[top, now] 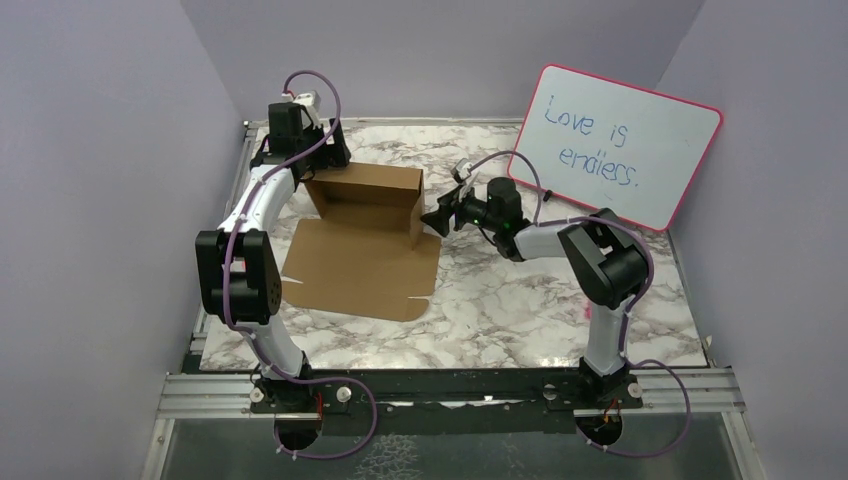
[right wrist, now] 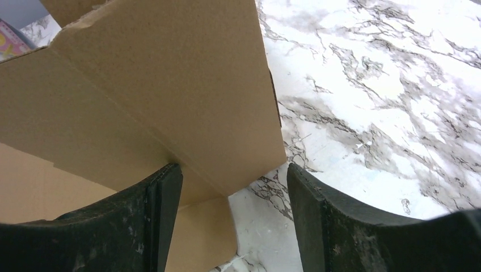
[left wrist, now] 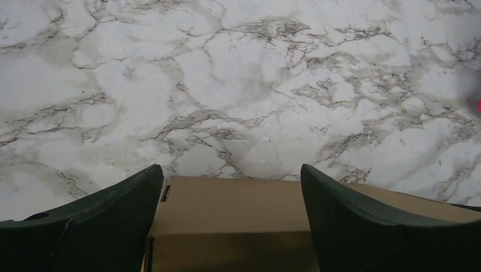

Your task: Fold the paper box

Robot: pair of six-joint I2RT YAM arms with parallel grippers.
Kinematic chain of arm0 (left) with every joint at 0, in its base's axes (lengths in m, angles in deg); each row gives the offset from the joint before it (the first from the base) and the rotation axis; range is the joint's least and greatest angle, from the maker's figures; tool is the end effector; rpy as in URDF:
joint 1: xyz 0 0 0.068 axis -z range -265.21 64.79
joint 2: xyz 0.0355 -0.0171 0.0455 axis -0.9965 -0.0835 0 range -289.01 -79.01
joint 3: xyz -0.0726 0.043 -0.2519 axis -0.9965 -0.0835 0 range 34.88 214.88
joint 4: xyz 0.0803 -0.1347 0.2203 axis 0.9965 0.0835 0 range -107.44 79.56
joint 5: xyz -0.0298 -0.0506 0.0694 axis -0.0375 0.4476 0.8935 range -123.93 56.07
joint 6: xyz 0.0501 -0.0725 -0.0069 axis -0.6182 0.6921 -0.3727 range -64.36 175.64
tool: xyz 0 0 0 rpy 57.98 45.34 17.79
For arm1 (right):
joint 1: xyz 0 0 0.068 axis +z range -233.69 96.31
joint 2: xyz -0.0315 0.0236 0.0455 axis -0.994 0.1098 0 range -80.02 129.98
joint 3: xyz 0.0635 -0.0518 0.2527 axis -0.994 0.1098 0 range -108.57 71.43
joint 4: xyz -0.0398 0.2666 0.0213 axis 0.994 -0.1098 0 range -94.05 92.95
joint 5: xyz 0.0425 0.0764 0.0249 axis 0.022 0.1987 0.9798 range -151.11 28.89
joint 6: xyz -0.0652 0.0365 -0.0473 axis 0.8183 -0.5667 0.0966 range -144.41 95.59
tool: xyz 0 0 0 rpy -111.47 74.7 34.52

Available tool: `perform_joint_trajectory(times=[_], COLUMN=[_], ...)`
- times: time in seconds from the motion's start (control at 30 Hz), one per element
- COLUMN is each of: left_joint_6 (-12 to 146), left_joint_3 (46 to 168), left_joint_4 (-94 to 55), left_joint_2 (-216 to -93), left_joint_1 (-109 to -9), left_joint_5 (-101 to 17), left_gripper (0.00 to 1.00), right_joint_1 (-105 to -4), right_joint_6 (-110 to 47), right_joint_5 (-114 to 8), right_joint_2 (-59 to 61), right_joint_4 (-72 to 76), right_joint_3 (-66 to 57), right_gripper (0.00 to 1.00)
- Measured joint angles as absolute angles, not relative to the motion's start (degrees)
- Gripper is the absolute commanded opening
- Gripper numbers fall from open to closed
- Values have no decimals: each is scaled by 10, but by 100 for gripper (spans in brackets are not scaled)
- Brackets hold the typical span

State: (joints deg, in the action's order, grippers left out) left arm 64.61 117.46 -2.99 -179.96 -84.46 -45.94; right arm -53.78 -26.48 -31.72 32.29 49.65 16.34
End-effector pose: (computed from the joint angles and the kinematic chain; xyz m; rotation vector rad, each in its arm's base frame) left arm 0.4557 -0.0223 0.2604 -0.0312 2.1466 -0.3237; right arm 0.3670 0.2558 0.1434 -0.7993 1.6228 0.8504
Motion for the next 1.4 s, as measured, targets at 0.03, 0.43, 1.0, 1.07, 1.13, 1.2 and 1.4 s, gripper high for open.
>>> perform_joint_trajectory(times=[0.03,0.43,1.0,1.07,1.13,1.2,1.4], left_joint_6=[647,649,669,673,675,680,692], left_joint_3=[1175,1177,1177,1177,1177,1176,1157], left_joint_4=[-27,-14,7,9,12,17,30], left_joint_2=[-1800,-1800,-1800,-1800,-1800,-1800,-1793], left_joint_1=[-845,-850,-852,-852,-852,-851,-850], left_joint_5=[-466,-490,-547,-552,-557,-565,-593], left_gripper=[90,90,89,88,88,88,88], right_joint_1=[-536,-517,-492,-491,-491,-491,-491], right_joint_6=[-265,-265,-274,-273,-272,-270,-259], right_joint_5=[-322,-362,-418,-437,-451,-467,-506], right_joint_2=[323,323,323,323,323,323,321], right_joint_4=[496,504,543,545,548,553,567], right_joint_3=[163,163,162,162,162,162,177], right_gripper=[75,88,78,75,71,68,55])
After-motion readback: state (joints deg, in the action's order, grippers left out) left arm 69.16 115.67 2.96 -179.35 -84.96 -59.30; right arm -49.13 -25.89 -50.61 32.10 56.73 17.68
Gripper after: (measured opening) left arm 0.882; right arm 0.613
